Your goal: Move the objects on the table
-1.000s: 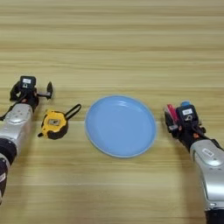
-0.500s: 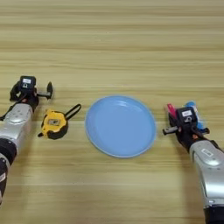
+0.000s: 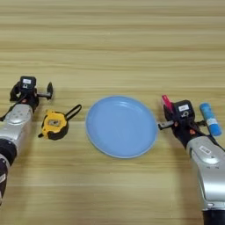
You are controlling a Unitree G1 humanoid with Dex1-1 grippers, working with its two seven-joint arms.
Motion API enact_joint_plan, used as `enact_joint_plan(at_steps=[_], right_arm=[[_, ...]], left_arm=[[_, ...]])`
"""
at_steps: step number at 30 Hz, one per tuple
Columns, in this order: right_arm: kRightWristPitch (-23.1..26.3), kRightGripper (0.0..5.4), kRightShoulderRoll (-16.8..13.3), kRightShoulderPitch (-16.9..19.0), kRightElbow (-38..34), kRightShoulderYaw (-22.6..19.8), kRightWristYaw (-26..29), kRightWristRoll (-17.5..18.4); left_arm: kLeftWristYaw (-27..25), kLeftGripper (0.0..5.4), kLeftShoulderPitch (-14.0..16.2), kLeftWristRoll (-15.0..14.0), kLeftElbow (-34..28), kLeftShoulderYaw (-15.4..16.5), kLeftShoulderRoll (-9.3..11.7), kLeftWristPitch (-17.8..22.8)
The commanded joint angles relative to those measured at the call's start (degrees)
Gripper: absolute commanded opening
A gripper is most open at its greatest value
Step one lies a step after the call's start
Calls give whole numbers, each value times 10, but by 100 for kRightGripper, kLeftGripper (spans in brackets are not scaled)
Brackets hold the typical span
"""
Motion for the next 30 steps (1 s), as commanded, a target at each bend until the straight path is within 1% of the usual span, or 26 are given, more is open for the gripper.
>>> enact_joint_plan(at_steps=[1, 7, 11, 13, 17, 20, 22, 26, 27, 28, 30], right_arm=[[20, 72, 12, 11, -39, 22, 2, 2], [26, 72, 40, 20, -66, 97, 9, -17], [27, 72, 60, 17, -53, 148, 7, -34], [24, 72, 68, 13, -41, 164, 4, -41], [24, 72, 79, 5, -26, 175, -2, -48], [38, 72, 92, -3, -15, 179, -24, -63], [35, 72, 95, -5, -10, 186, -46, -90], [25, 72, 96, -11, 6, 191, -73, -122], [21, 101, 97, -11, 6, 196, -71, -124], [19, 113, 98, -9, 4, 200, -65, -123], [16, 134, 105, -4, -8, 209, -47, -107]], left_arm=[[4, 540, -6, 7, -1, -1, 0, 2], [3, 540, -6, 7, -1, -1, 0, 2], [3, 540, -6, 6, -1, -1, 0, 2], [3, 540, -6, 6, -1, -1, -1, 2], [4, 540, -6, 7, -2, -1, -1, 2], [4, 540, -7, 7, -1, -1, -1, 2], [4, 540, -7, 7, 0, -1, -2, 2], [4, 540, -8, 6, 0, -1, -2, 2], [4, 540, -8, 6, 0, -1, -2, 2], [4, 540, -8, 7, 0, -1, -2, 2], [3, 540, -8, 7, 0, -1, -2, 2]])
